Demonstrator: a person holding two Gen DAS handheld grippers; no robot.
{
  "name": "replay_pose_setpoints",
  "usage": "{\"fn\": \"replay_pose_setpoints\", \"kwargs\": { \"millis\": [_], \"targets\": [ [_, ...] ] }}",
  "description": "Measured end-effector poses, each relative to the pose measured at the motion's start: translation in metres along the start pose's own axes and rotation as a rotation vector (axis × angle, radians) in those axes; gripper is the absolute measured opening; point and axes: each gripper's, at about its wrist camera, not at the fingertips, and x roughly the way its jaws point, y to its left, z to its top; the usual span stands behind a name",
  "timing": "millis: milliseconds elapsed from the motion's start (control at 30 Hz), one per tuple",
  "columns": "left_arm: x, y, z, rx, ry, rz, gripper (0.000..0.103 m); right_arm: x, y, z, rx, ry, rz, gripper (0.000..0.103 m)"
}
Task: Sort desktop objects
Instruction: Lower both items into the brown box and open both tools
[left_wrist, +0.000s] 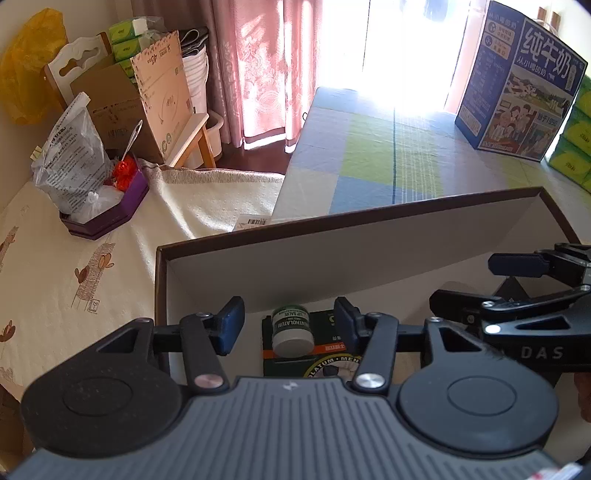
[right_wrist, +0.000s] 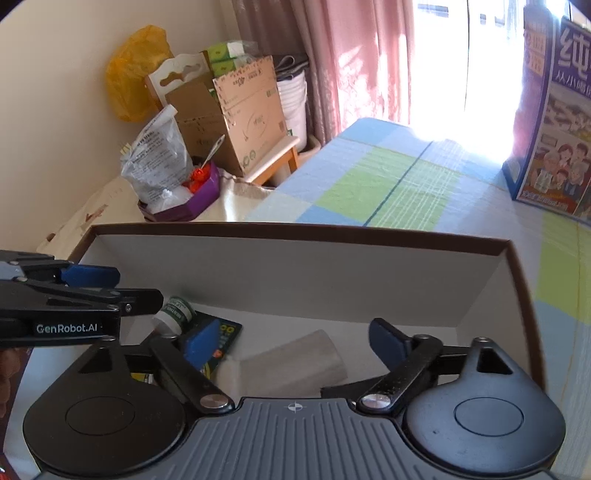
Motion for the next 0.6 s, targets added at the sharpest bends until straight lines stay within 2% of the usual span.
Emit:
{"fn": "replay_pose_setpoints", "kwargs": {
  "millis": [200,367,600],
  "targets": [
    [-0.016,0.001,-0.006,-0.025,-0.011,-0.011,0.061,-0.029,0.009,-0.015,-0.077,-0.018,-0.008,0.101],
    [-0.035,-0.002,-0.015,-0.032,-0.017,-0.010,0.074,-0.048,0.011,-0.028,-0.059,-0.011,-0.013,0.101],
    [-0.064,-0.011,-0.035,-0.026,-0.018,0.008,0.077,-0.074,0.013,-0.041,-0.031,-0.016,-0.036,0.101]
  ]
}}
